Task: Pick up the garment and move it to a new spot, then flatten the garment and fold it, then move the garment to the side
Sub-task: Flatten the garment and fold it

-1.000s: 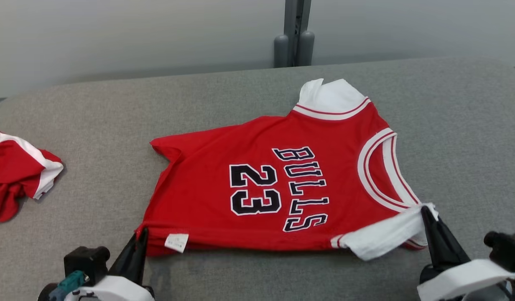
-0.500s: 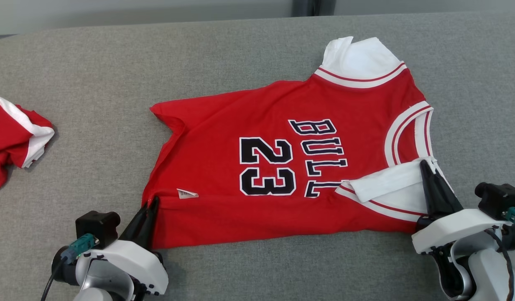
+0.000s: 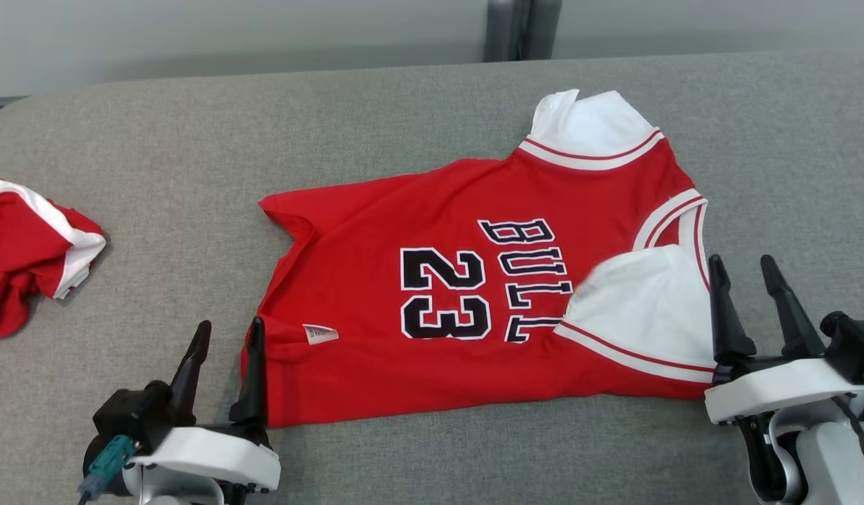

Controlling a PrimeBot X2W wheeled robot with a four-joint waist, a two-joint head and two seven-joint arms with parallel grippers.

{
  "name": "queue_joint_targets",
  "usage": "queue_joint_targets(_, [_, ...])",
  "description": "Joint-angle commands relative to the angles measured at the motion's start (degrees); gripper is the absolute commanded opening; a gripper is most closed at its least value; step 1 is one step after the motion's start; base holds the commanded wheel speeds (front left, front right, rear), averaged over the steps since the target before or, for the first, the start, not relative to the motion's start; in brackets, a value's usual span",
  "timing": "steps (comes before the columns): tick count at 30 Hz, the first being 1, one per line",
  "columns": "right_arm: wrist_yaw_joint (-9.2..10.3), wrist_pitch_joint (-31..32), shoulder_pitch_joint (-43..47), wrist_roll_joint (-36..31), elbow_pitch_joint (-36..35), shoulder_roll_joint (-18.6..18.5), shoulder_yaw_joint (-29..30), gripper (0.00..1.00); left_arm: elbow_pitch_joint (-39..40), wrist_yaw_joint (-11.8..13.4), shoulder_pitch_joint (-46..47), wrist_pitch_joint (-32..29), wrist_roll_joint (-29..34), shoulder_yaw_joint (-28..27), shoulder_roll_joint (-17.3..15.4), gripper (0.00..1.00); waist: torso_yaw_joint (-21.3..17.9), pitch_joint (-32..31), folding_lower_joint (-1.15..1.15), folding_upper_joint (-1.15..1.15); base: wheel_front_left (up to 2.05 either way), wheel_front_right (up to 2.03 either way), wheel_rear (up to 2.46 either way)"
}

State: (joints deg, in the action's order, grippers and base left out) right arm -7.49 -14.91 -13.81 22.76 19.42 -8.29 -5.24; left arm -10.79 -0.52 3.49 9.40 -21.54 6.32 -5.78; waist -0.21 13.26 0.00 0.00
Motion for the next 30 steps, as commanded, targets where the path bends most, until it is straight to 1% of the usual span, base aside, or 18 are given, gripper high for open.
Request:
queue_joint_targets(1, [-0.01,-0.3,0.8,-1.2,-1.2,0.2,0.8,1.00,0.2,0.2,-0.8,1.2,-0.5,-0.4,0.2,1.00,-0.3,-1.1,0.00,0.00,0.00,0.00,0.00])
queue_joint_targets(5, [-0.01,-0.3,5.2,-6.4,-7.4,2.2,4.3,1.00,1.6,1.7,-2.1,5.0,0.7,-2.0,0.6,1.00,-0.5,-3.6,0.00,0.00,0.00,0.00,0.00])
queue_joint_targets(8, [-0.01,-0.3,8.6,-9.1,-10.6,3.2,5.6,1.00,3.0,2.7,-3.5,5.7,2.8,-3.1,0.7,1.00,-0.6,-5.4,0.00,0.00,0.00,0.00,0.00])
queue_joint_targets(9, [-0.01,-0.4,11.0,-10.6,-12.3,3.7,6.1,1.00,3.9,3.1,-4.3,5.8,4.3,-3.6,0.5,1.00,-0.7,-6.4,0.00,0.00,0.00,0.00,0.00])
queue_joint_targets(12, [-0.01,-0.3,14.1,-12.1,-13.8,4.3,6.5,1.00,4.5,3.1,-6.3,5.8,6.4,-4.0,0.2,1.00,-1.0,-7.8,0.00,0.00,0.00,0.00,0.00])
queue_joint_targets(14, [-0.01,-0.4,16.1,-12.5,-14.1,4.6,6.7,1.00,4.4,3.0,-7.6,5.8,7.5,-4.2,0.0,1.00,-1.3,-8.7,0.00,0.00,0.00,0.00,0.00])
queue_joint_targets(16, [-0.01,-0.4,17.8,-12.8,-14.2,4.8,7.0,1.00,4.2,3.5,-8.6,5.8,8.3,-3.6,0.5,1.00,-1.5,-9.4,0.00,0.00,0.00,0.00,0.00])
queue_joint_targets(20, [-0.01,-0.4,19.9,-13.0,-14.4,5.1,7.5,1.00,3.9,3.8,-10.3,5.8,9.0,-3.4,0.8,1.00,-1.8,-10.1,0.00,0.00,0.00,0.00,0.00])
queue_joint_targets(24, [-0.01,-0.4,20.1,-12.6,-14.0,5.2,7.7,1.00,3.6,2.6,-11.2,5.9,8.3,-4.2,0.3,1.00,-1.9,-10.1,0.00,0.00,0.00,0.00,0.00])
queue_joint_targets(30, [-0.01,-0.4,19.1,-12.0,-13.8,5.3,7.4,1.00,2.8,2.0,-10.2,5.9,8.5,-4.4,0.2,1.00,-1.7,-9.8,0.00,0.00,0.00,0.00,0.00])
